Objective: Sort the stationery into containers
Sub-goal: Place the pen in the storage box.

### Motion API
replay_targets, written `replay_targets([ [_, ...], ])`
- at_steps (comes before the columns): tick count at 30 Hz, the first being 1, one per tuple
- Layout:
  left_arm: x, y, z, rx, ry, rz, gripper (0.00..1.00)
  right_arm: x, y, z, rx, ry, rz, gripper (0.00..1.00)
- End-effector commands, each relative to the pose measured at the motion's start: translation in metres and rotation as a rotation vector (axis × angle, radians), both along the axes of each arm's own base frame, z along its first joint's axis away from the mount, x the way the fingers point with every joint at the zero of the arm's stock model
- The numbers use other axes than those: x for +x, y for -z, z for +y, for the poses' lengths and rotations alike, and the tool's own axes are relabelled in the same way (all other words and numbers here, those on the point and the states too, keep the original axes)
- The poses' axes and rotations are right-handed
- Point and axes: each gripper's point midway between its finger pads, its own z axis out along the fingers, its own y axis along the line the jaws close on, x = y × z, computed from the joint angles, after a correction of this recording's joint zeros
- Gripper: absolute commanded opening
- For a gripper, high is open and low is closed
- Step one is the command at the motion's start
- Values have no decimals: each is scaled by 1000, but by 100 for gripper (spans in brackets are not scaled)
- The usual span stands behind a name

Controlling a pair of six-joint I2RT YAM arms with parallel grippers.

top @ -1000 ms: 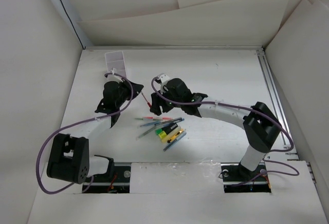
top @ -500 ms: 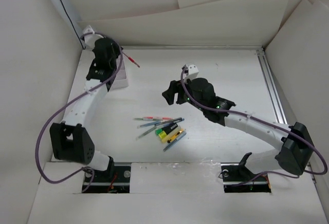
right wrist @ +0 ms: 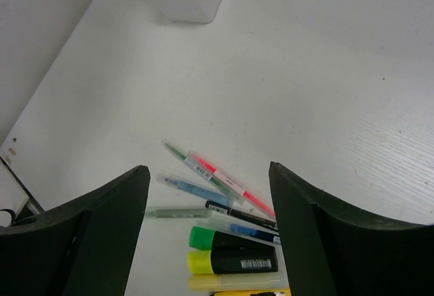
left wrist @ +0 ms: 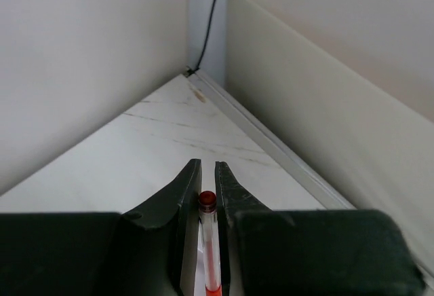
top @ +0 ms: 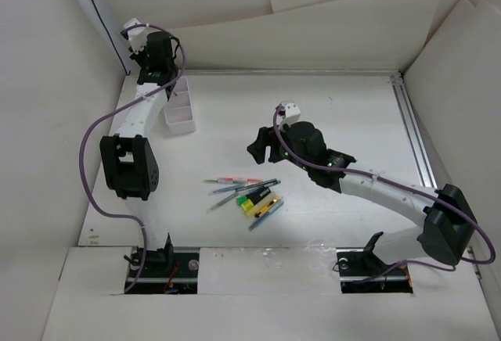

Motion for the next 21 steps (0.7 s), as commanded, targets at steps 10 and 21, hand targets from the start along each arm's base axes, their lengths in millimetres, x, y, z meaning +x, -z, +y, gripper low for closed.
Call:
replay_targets([
  [10, 40, -22, 21, 135, -57, -36, 0, 4, -17, 9, 58, -42, -44, 77],
  [21, 77, -8, 14, 141, -23, -71, 0, 4, -8, 12, 45, -79, -38, 77],
])
